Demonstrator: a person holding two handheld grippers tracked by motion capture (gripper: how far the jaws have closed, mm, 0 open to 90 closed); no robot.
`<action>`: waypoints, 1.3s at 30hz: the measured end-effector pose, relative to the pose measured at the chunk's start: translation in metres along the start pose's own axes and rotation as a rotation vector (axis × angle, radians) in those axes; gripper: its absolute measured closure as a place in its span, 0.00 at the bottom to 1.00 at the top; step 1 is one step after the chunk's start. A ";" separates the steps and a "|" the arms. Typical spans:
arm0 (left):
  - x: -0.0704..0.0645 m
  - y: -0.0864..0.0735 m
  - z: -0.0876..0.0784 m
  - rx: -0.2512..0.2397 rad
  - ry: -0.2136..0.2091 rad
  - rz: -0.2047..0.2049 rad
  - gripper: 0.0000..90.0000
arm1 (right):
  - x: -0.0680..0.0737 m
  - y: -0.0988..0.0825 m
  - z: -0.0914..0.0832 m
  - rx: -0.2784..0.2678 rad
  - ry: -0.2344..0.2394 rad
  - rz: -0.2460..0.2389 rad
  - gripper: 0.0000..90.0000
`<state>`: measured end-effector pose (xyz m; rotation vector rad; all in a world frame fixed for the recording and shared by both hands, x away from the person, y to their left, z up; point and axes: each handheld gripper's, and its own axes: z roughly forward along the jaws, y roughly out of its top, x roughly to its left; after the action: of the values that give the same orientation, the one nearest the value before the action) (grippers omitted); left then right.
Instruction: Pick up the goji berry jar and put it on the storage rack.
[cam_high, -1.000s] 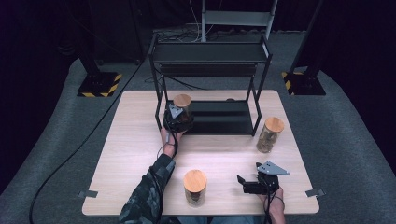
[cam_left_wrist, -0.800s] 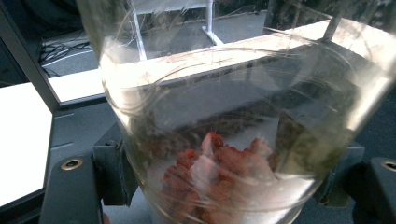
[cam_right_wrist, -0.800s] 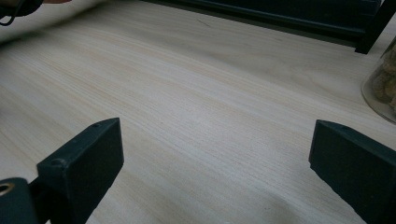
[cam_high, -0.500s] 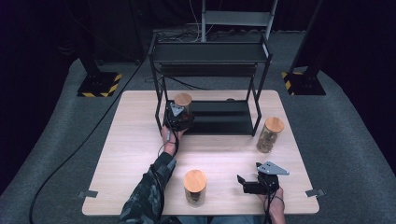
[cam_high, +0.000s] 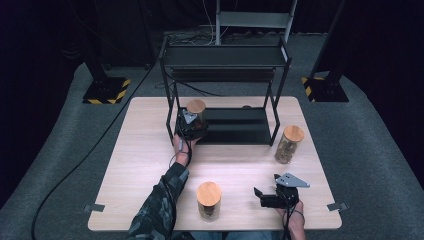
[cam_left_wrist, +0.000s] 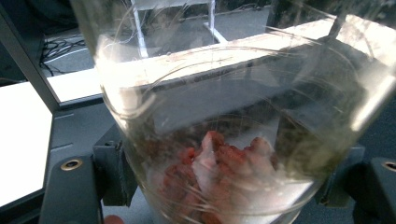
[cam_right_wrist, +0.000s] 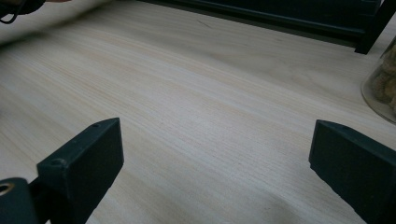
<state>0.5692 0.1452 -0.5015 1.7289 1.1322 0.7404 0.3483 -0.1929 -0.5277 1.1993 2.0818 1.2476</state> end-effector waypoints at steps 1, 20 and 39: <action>0.000 0.000 0.000 0.000 0.000 -0.001 0.27 | 0.000 0.000 0.000 0.000 0.000 0.000 0.03; 0.000 0.001 0.000 0.010 0.003 0.003 0.27 | 0.000 0.000 0.000 0.003 0.002 0.002 0.03; 0.003 0.003 -0.014 0.138 -0.035 -0.011 0.00 | 0.000 0.000 0.000 -0.001 0.000 0.002 0.03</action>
<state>0.5600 0.1523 -0.4934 1.8419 1.1920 0.6352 0.3483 -0.1931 -0.5276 1.2013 2.0804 1.2499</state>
